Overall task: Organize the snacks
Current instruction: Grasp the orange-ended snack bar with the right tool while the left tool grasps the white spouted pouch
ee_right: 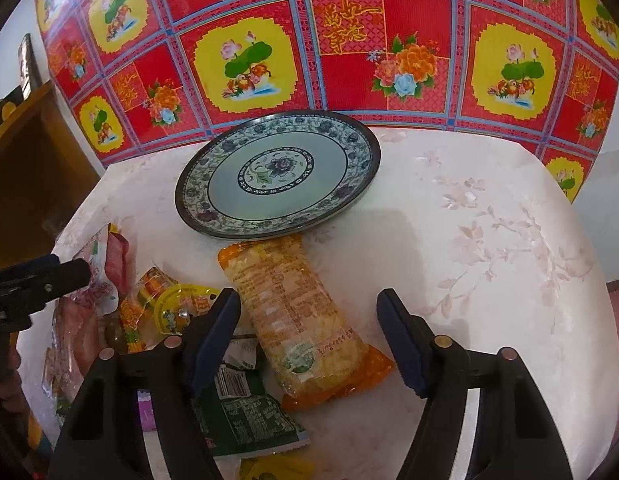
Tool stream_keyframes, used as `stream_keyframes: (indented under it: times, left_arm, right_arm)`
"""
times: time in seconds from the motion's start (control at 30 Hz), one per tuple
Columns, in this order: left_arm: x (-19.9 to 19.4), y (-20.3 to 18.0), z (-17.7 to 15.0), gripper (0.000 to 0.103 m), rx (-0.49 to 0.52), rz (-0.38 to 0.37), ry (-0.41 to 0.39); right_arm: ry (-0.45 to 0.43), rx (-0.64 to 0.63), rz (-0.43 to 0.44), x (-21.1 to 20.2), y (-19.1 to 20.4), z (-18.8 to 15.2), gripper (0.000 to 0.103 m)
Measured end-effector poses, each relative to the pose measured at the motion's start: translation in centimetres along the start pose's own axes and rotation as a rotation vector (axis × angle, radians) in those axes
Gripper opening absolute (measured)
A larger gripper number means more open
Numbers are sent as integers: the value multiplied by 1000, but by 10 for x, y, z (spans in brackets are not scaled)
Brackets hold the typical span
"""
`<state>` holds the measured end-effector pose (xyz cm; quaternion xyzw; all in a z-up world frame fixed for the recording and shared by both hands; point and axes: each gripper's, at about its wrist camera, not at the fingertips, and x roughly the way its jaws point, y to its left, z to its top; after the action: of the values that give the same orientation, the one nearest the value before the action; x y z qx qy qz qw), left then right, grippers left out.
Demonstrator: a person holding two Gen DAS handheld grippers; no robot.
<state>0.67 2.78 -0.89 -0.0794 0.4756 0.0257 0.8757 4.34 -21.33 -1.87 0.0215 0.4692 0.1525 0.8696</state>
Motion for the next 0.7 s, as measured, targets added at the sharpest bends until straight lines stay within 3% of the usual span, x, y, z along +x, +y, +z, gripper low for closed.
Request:
stream_keyframes:
  times: [0.33, 0.4, 0.7]
  left_arm:
    - [19, -7, -2, 102, -10, 1, 31]
    - [20, -6, -4, 97, -17, -15, 36]
    - [19, -9, -6, 91, -17, -31, 19]
  right_arm:
    - [-21, 5, 20, -1, 0, -4, 62]
    - [-22, 6, 26, -1, 0, -4, 62]
    - [-22, 5, 25, -2, -1, -3, 62]
